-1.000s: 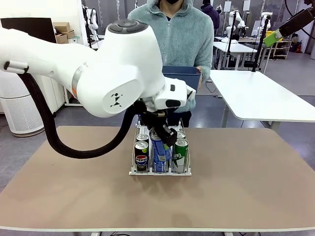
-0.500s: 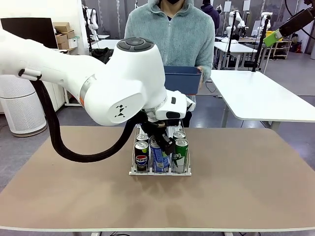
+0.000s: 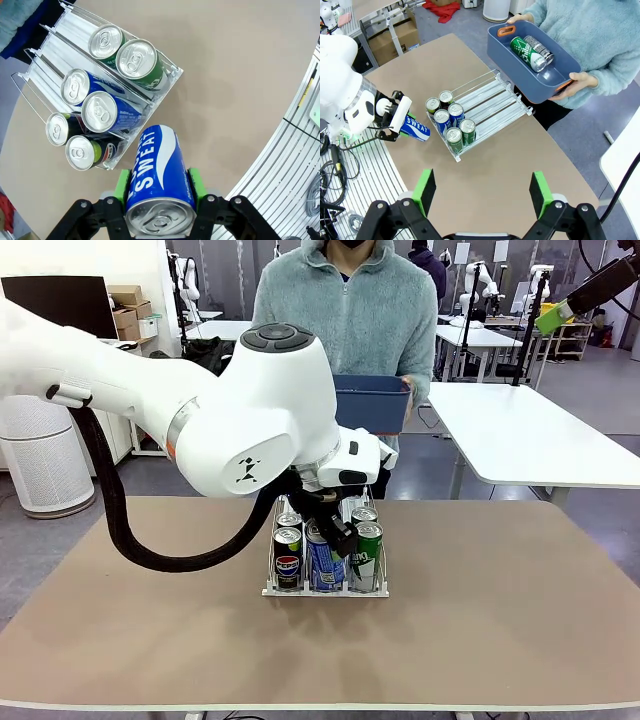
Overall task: Fill the beverage cans into the dispenser.
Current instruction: Place the picked Ionic drink in the line of the Automatic Can Dispenser with the same cans.
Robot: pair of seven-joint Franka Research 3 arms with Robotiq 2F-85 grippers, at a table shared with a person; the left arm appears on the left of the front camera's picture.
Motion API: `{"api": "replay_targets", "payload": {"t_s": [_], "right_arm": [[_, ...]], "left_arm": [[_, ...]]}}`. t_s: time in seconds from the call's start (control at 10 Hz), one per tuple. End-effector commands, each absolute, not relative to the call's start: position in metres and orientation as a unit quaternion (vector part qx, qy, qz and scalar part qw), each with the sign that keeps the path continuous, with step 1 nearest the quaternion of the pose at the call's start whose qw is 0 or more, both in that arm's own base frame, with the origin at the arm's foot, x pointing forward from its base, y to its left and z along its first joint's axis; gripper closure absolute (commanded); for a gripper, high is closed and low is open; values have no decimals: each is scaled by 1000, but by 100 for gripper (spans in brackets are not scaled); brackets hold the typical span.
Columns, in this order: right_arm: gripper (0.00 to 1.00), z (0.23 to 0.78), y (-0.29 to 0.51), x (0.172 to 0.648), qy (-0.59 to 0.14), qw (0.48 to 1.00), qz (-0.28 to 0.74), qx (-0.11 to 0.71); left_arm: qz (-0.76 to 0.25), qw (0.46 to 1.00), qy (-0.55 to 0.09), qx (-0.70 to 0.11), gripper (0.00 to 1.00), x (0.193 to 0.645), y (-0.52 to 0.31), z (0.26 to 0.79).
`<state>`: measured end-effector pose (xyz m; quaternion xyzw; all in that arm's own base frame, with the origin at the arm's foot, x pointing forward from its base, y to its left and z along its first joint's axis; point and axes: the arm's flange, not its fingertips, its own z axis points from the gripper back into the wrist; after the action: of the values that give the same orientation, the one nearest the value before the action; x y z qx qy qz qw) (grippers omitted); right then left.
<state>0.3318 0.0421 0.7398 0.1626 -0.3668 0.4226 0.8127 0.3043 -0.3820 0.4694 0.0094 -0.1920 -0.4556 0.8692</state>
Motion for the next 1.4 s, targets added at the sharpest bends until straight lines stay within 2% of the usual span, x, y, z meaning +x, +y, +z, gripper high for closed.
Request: {"api": "replay_targets", "payload": {"t_s": [0.0, 0.3, 1.3], "right_arm": [[0, 739, 43, 332, -366, 813, 424, 162], [0, 739, 43, 332, -366, 813, 424, 162], [0, 739, 43, 332, -366, 813, 424, 162]], "left_arm": [[-443, 873, -202, 10, 43, 313, -383, 461], [-444, 869, -219, -3, 43, 339, -378, 446], [-418, 879, -228, 30, 43, 412, -352, 432]]}}
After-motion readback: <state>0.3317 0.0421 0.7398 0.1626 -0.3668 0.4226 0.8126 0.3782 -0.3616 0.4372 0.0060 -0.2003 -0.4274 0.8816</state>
